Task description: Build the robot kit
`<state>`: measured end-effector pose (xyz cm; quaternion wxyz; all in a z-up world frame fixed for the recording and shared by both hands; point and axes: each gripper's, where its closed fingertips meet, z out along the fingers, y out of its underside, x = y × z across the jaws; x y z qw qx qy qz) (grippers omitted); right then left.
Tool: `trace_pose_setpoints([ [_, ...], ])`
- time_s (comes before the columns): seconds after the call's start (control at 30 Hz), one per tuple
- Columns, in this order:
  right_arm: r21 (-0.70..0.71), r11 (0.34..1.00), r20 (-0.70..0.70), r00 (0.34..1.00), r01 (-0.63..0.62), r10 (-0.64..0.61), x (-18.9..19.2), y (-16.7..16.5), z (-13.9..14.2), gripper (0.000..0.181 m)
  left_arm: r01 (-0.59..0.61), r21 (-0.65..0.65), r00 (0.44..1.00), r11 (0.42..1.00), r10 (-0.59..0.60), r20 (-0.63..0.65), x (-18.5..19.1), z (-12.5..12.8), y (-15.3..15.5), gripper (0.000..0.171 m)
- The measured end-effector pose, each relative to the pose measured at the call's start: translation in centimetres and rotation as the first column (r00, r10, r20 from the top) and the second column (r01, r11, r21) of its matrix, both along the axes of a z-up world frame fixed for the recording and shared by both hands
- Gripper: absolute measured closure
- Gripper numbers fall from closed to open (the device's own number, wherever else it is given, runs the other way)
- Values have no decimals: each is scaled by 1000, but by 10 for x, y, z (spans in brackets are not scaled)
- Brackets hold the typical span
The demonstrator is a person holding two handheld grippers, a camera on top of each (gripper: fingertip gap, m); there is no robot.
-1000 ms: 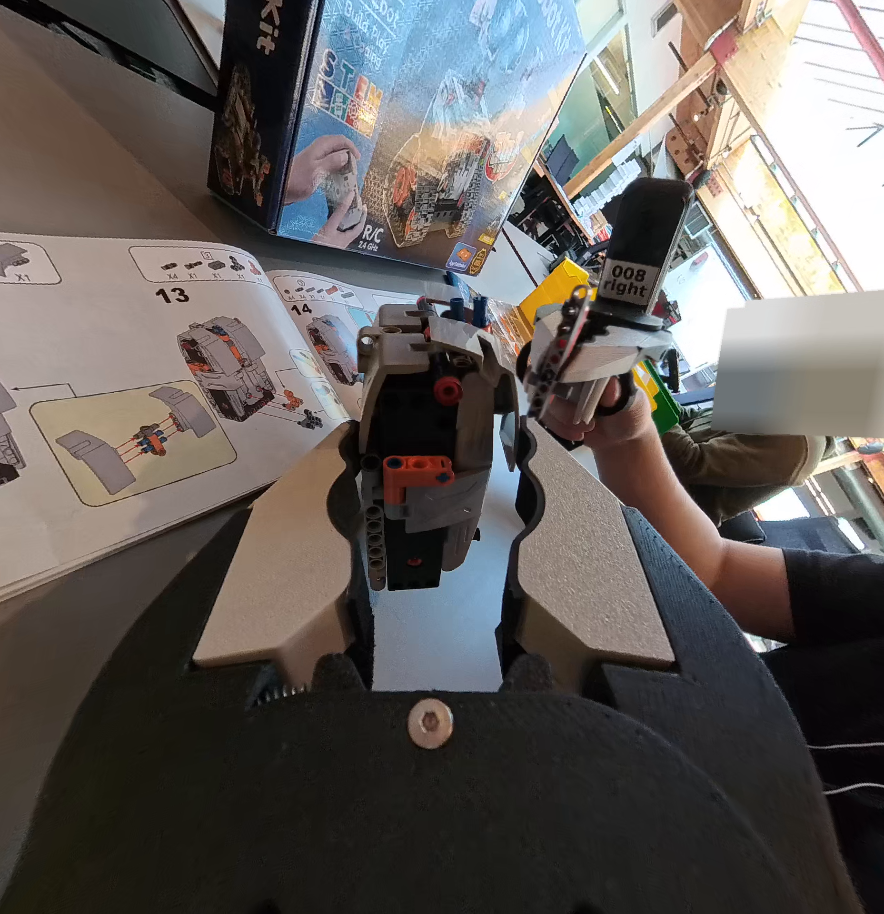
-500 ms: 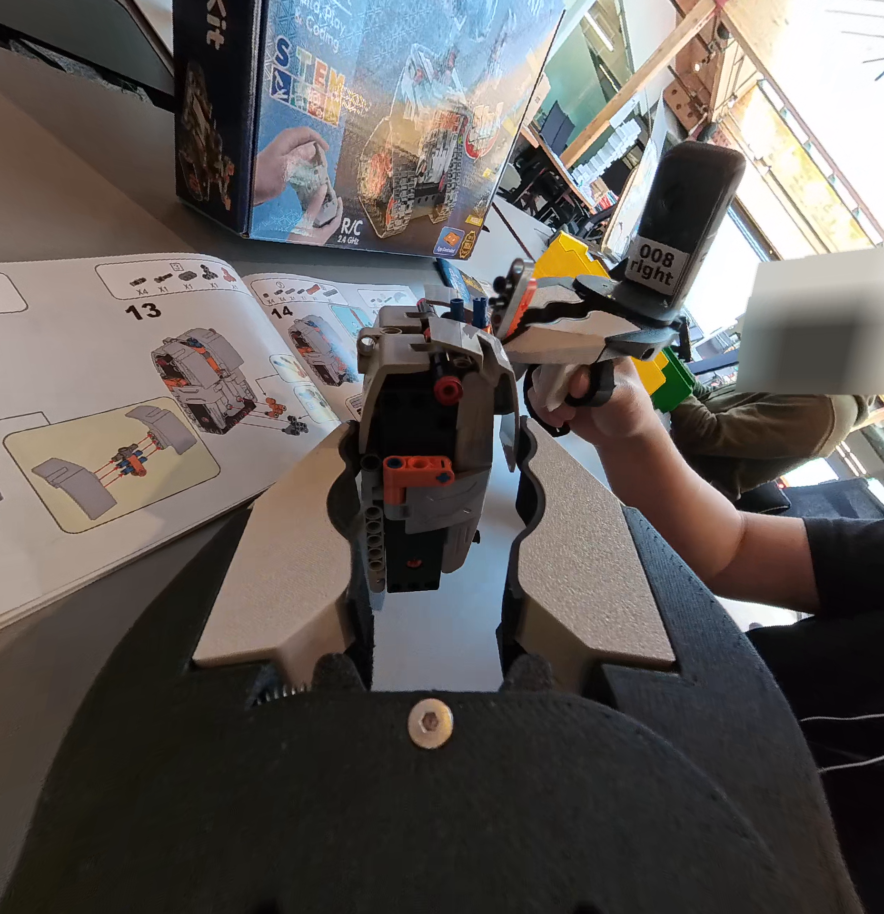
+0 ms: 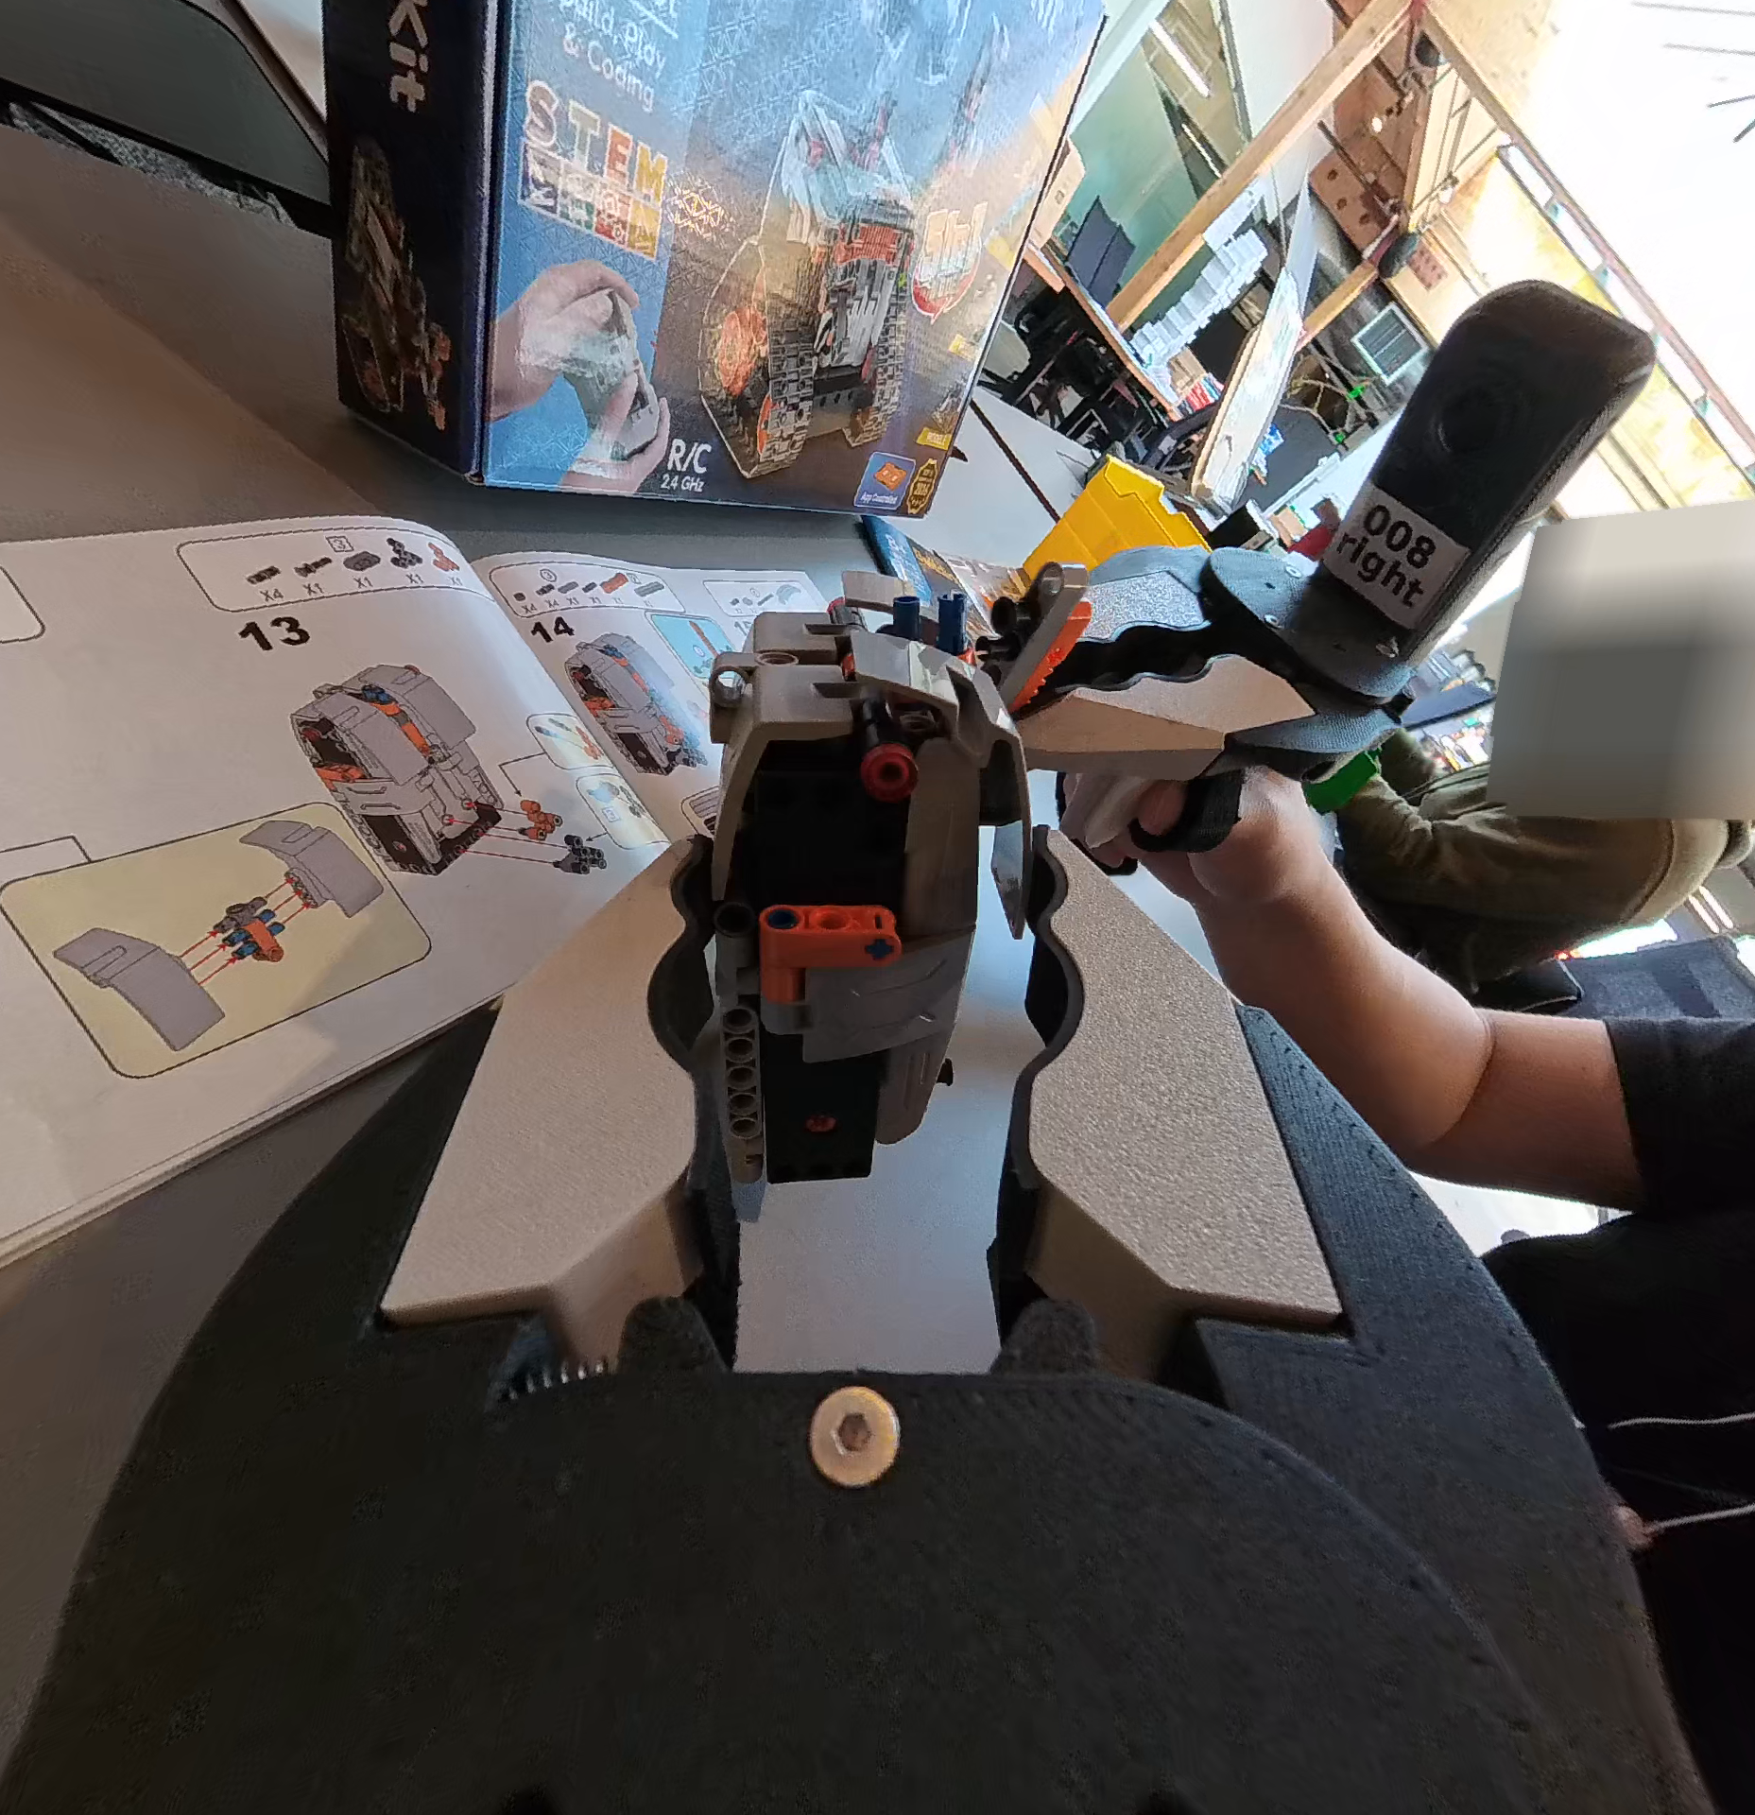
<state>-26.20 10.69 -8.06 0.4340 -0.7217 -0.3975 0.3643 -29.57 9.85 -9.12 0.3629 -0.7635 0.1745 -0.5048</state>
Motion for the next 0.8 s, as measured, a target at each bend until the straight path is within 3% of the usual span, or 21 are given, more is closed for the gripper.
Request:
trace_pose_setpoints([
  [0.7,23,999,34,999,-37,36,-1,-5,1,175,13,10,1000,1000,-13,-7,1,0,-2,109],
  [0.8,-11,997,99,992,-79,79,12,-8,2,175,23,14,1000,1000,-23,-13,2,0,-4,109],
])
